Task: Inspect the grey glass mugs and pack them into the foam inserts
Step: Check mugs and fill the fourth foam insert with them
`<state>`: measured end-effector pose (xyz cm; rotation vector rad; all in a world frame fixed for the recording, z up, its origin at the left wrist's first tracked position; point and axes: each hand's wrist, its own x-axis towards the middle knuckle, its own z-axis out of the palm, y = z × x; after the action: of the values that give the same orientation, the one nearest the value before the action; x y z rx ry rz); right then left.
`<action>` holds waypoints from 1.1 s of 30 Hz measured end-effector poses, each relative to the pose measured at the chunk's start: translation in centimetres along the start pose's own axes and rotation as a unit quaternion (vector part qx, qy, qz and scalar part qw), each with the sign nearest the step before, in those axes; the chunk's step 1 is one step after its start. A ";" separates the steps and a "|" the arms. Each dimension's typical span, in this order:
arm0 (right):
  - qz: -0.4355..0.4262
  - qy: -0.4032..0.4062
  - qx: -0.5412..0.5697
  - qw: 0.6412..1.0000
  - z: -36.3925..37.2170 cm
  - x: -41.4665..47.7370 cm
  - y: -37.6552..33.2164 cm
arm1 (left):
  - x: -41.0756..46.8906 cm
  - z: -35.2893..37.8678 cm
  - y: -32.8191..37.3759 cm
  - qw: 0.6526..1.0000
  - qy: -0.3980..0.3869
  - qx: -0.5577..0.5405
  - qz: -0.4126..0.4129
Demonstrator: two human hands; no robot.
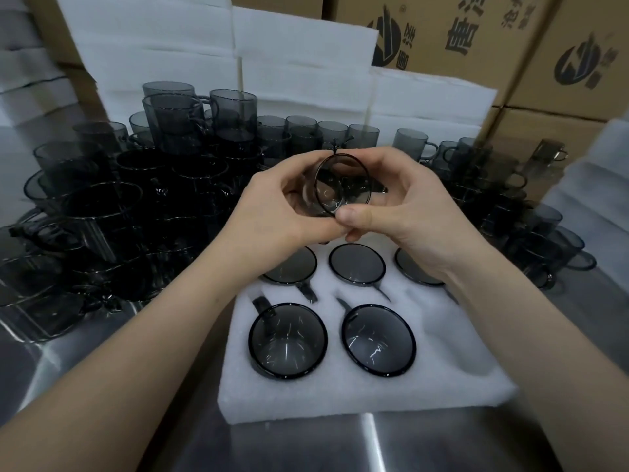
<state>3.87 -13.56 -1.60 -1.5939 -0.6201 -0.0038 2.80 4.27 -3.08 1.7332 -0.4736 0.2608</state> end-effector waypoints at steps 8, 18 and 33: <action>-0.027 0.116 -0.174 0.978 1.1 -0.1 -0.3 | -0.1 0.8 0.1 0.994 0.002 0.106 0.026; 0.007 0.110 0.029 0.993 0.8 0.0 -0.4 | -0.4 0.8 0.5 0.995 0.017 0.085 0.053; 0.094 -0.049 0.192 0.976 -0.1 0.2 -0.2 | -0.4 0.2 0.5 0.997 0.004 0.046 0.059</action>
<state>4.01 -13.61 -1.28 -1.2740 -0.5078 0.3190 2.24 4.10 -2.82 1.7948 -0.5676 0.3789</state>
